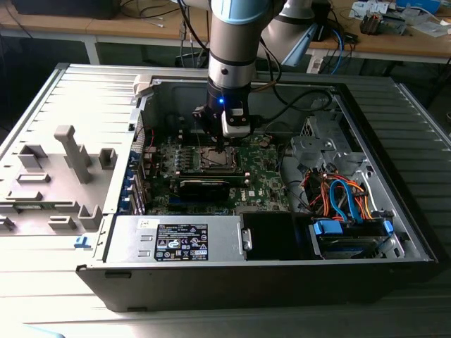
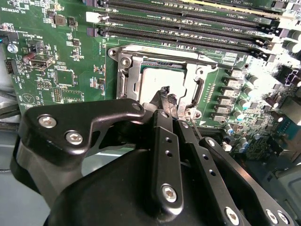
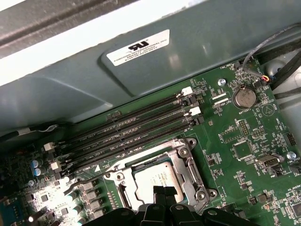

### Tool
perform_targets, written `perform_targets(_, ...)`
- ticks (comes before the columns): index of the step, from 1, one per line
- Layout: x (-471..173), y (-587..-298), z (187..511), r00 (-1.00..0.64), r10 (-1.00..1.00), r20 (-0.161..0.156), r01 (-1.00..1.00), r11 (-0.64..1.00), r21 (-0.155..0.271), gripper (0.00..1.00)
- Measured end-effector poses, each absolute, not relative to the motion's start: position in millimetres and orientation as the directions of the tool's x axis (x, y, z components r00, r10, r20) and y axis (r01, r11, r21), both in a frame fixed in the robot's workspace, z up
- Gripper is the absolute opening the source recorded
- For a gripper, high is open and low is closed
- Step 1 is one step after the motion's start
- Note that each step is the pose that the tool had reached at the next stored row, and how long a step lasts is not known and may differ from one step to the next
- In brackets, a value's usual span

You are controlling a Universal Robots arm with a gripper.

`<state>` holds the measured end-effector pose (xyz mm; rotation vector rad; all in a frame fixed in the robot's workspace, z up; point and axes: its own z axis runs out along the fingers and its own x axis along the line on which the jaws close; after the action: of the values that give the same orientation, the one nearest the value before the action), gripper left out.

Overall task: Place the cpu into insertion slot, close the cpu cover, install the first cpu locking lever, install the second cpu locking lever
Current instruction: 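Install the first cpu locking lever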

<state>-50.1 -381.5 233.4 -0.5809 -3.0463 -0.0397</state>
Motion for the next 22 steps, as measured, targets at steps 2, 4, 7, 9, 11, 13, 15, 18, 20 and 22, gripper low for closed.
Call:
perform_targets(2, -50.1, -381.5, 233.4, -0.929, 0.366, 0.044, 0.367, 0.930, 0.018, 0.11)
perform_targets(4, -50.1, -381.5, 233.4, -0.930, 0.365, 0.044, 0.366, 0.931, 0.018, 0.11)
perform_targets(7, -50.1, -381.5, 233.4, -0.931, 0.363, 0.044, 0.364, 0.931, 0.018, 0.11)
perform_targets(9, -50.1, -381.5, 233.4, -0.931, 0.361, 0.044, 0.362, 0.932, 0.018, 0.11)
perform_targets(11, -50.1, -381.5, 233.4, -0.932, 0.359, 0.044, 0.360, 0.933, 0.018, 0.11)
perform_targets(13, -50.1, -381.5, 233.4, -0.933, 0.356, 0.044, 0.358, 0.934, 0.018, 0.11)
perform_targets(15, -50.1, -381.4, 233.3, -0.935, 0.352, 0.045, 0.353, 0.936, 0.019, 0.11)
perform_targets(18, -50.1, -381.5, 233.4, -0.940, 0.339, 0.046, 0.340, 0.940, 0.022, 0.11)
perform_targets(20, -50.1, -381.5, 233.4, -0.943, 0.329, 0.046, 0.330, 0.944, 0.022, 0.11)
perform_targets(22, -50.2, -381.5, 233.4, -0.949, 0.312, 0.046, 0.313, 0.949, 0.022, 0.11)
